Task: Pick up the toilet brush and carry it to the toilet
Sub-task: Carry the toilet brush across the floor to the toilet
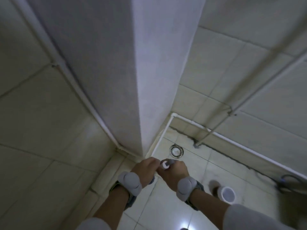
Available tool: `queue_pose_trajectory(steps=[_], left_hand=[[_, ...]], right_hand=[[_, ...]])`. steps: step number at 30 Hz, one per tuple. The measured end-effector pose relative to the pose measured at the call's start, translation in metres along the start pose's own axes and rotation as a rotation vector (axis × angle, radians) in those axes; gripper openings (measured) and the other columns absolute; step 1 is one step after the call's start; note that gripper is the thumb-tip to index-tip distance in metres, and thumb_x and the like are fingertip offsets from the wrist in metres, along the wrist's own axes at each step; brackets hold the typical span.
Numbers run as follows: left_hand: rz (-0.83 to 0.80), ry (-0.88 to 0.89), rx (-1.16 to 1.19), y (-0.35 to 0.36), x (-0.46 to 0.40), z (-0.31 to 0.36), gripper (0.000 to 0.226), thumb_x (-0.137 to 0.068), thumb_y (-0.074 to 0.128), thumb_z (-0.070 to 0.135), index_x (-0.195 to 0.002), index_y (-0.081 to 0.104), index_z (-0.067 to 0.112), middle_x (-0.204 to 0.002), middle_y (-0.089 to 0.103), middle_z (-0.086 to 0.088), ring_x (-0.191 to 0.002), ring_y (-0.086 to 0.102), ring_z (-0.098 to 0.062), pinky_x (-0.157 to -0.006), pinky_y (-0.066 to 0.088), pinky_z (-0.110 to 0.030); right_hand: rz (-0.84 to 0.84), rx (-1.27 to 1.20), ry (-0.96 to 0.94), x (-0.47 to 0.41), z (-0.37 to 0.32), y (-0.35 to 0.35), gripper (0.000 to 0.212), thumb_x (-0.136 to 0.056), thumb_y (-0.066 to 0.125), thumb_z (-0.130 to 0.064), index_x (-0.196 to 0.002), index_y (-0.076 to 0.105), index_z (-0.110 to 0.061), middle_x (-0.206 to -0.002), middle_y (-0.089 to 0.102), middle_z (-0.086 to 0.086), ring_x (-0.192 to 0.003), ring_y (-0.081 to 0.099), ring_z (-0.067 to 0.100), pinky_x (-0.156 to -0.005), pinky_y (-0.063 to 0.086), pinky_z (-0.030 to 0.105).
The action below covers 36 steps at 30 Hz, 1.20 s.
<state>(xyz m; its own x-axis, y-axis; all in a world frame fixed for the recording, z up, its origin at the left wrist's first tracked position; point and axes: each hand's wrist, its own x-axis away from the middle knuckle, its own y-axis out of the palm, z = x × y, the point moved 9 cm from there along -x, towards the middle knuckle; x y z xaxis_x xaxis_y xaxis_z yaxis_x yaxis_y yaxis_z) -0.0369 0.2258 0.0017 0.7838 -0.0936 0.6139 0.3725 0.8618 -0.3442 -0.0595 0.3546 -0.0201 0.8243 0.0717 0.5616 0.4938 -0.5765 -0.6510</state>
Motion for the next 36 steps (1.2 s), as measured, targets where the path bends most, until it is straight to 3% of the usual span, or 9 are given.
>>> queue_pose_trajectory(steps=[3,6,8,13,18,23,26,30,36], left_hand=[[-0.073,-0.021,0.021,0.041,-0.009,0.025,0.031,-0.080,0.034,0.051,-0.082,0.057,0.029,-0.088,0.064,0.000,-0.079,0.057,-0.017,-0.080,0.046,-0.032],[-0.141,-0.038,0.018,0.099,-0.024,0.053,0.027,-0.085,0.040,0.048,-0.077,0.057,0.029,-0.078,0.063,-0.002,-0.066,0.056,-0.015,-0.066,0.043,-0.028],[-0.162,-0.044,0.020,0.127,-0.031,0.065,0.025,-0.082,0.043,0.052,-0.072,0.057,0.033,-0.076,0.063,-0.001,-0.069,0.056,-0.017,-0.069,0.041,-0.031],[-0.251,-0.022,0.002,0.232,-0.053,0.104,0.024,-0.077,0.045,0.054,-0.071,0.059,0.035,-0.078,0.065,0.002,-0.072,0.057,-0.017,-0.073,0.042,-0.033],[-0.371,-0.173,0.159,0.316,-0.071,0.121,0.040,-0.080,0.049,0.060,-0.100,0.068,0.031,-0.109,0.071,-0.002,-0.104,0.065,-0.021,-0.080,0.047,-0.035],[-0.544,-0.294,0.348,0.381,-0.083,0.133,0.058,-0.088,0.040,0.063,-0.126,0.061,0.025,-0.126,0.066,0.001,-0.116,0.060,-0.018,-0.094,0.048,-0.040],[-0.568,-0.287,0.306,0.414,-0.090,0.142,0.059,-0.088,0.039,0.064,-0.124,0.063,0.025,-0.127,0.065,0.003,-0.117,0.060,-0.017,-0.100,0.047,-0.043],[-0.595,-0.273,0.284,0.439,-0.095,0.152,0.051,-0.090,0.035,0.063,-0.116,0.064,0.029,-0.129,0.062,0.004,-0.121,0.058,-0.018,-0.102,0.045,-0.044],[-0.598,-0.296,0.249,0.468,-0.111,0.145,0.046,-0.090,0.033,0.063,-0.107,0.064,0.034,-0.129,0.061,0.005,-0.124,0.056,-0.019,-0.103,0.044,-0.044]], right_hand=[[0.043,-0.069,0.039,0.014,0.037,-0.029,0.037,-0.083,0.060,-0.039,-0.050,0.046,-0.031,-0.052,0.049,-0.011,-0.050,0.046,0.003,-0.046,0.034,0.016],[0.088,-0.132,0.113,0.023,0.092,-0.062,0.029,-0.084,0.058,-0.041,-0.057,0.052,-0.033,-0.058,0.055,-0.010,-0.059,0.053,0.013,-0.049,0.038,0.020],[0.090,-0.121,0.127,0.029,0.117,-0.078,0.019,-0.085,0.055,-0.044,-0.074,0.063,-0.030,-0.074,0.068,-0.001,-0.069,0.059,0.020,-0.058,0.046,0.026],[0.164,-0.095,0.194,0.045,0.211,-0.132,0.029,-0.091,0.053,-0.039,-0.103,0.070,-0.019,-0.096,0.075,0.005,-0.085,0.066,0.024,-0.072,0.049,0.030],[0.222,-0.111,0.252,0.053,0.291,-0.165,0.028,-0.089,0.054,-0.048,-0.095,0.069,-0.024,-0.083,0.071,0.002,-0.079,0.062,0.022,-0.068,0.046,0.027],[0.277,-0.095,0.316,0.054,0.365,-0.196,0.026,-0.088,0.048,-0.048,-0.082,0.062,-0.028,-0.063,0.057,-0.007,-0.070,0.059,0.022,-0.056,0.038,0.024],[0.301,-0.102,0.329,0.054,0.396,-0.211,0.023,-0.090,0.048,-0.045,-0.080,0.059,-0.027,-0.057,0.053,-0.008,-0.068,0.055,0.023,-0.052,0.033,0.024],[0.353,-0.105,0.346,0.053,0.419,-0.222,0.026,-0.091,0.052,-0.042,-0.087,0.067,-0.021,-0.071,0.068,0.002,-0.075,0.062,0.028,-0.062,0.044,0.028],[0.348,-0.138,0.411,0.043,0.451,-0.215,0.023,-0.089,0.051,-0.043,-0.083,0.063,-0.025,-0.070,0.062,0.000,-0.073,0.059,0.027,-0.059,0.036,0.025]])
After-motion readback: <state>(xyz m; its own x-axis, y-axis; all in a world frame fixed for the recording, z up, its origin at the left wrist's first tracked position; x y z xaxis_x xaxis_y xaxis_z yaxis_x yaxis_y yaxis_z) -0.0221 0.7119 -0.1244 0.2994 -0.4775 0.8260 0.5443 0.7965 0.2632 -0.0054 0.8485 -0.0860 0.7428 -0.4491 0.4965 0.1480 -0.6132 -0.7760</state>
